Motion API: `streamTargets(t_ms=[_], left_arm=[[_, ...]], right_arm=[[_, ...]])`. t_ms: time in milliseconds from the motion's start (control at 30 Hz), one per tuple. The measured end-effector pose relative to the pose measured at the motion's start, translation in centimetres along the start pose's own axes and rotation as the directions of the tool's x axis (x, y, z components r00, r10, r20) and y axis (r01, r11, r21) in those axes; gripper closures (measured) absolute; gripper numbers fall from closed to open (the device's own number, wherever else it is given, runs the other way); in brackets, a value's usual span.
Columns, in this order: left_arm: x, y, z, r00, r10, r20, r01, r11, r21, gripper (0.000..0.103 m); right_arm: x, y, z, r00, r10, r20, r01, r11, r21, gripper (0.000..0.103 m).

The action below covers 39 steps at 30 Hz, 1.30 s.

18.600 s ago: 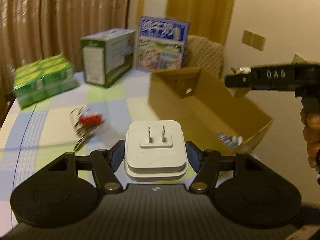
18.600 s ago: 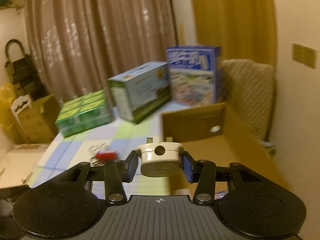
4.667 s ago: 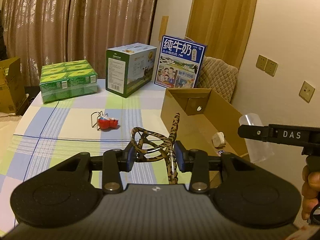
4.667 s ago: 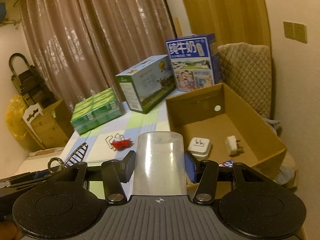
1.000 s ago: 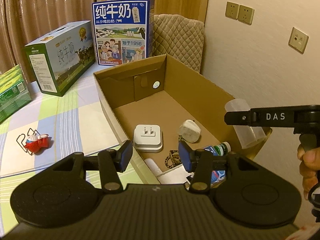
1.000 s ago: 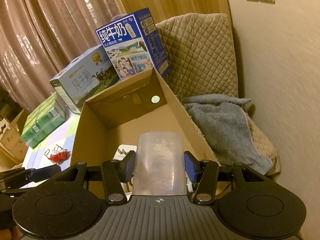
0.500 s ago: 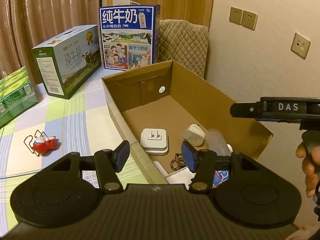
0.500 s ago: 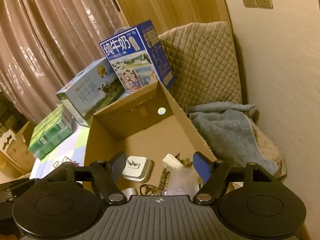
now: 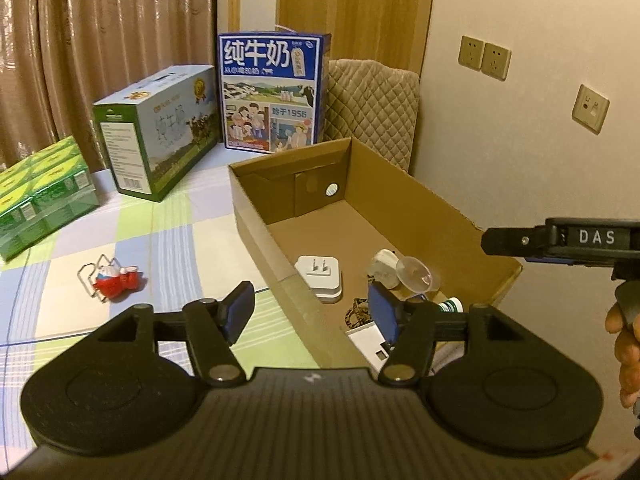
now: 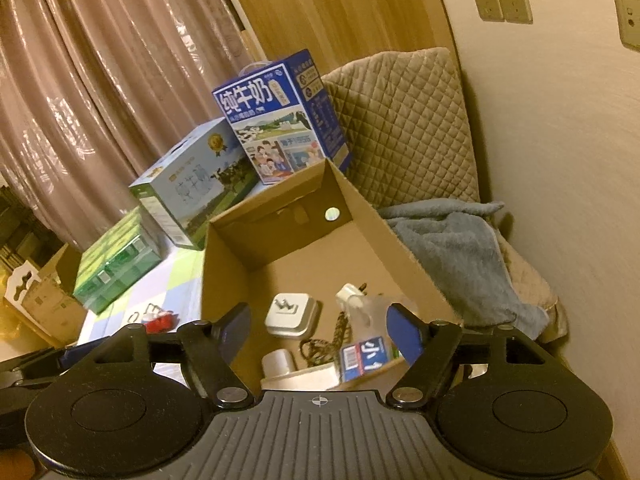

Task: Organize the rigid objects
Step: 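Move both tools back toward the red figurine and wire stand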

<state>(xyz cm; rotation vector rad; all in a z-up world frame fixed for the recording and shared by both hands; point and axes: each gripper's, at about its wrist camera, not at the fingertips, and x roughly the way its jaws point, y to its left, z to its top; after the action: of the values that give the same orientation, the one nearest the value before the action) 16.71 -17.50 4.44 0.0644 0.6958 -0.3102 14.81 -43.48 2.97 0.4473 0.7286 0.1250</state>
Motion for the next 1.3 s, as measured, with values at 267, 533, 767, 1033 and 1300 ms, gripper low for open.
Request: streamTargets(t_ms=[267, 533, 767, 1033, 1300], left_arm=[[-3.4, 1.8, -0.9, 1.0, 0.019, 0.018, -0.019, 1.0, -0.021, 0.032], [-6.3, 3.8, -2.4, 0.998, 0.049, 0.03, -0.047, 0.998, -0.05, 0.027], [-8.2, 5.9, -3.7, 0.996, 0.082, 0.04, -0.078, 0.994, -0.078, 0.018], [-9.3, 8.6, -5.1, 0.992, 0.124, 0.035, -0.12, 0.987, -0.108, 0.017], [-9.5, 10.6, -5.7, 0.989, 0.146, 0.025, -0.141, 0.98, -0.138, 0.017]], right_arm=[[-2.5, 3.3, -1.8, 1.0, 0.026, -0.001, -0.026, 0.999, -0.026, 0.031], [-3.6, 6.4, -3.2, 0.999, 0.044, -0.004, -0.044, 0.997, -0.065, 0.031], [-3.6, 8.5, -4.3, 0.998, 0.068, -0.016, -0.069, 0.994, -0.08, 0.031], [-2.6, 10.7, -5.3, 0.994, 0.101, -0.04, -0.104, 0.989, -0.101, 0.031], [-1.9, 12.4, -5.7, 0.991, 0.123, -0.05, -0.128, 0.985, -0.114, 0.031]])
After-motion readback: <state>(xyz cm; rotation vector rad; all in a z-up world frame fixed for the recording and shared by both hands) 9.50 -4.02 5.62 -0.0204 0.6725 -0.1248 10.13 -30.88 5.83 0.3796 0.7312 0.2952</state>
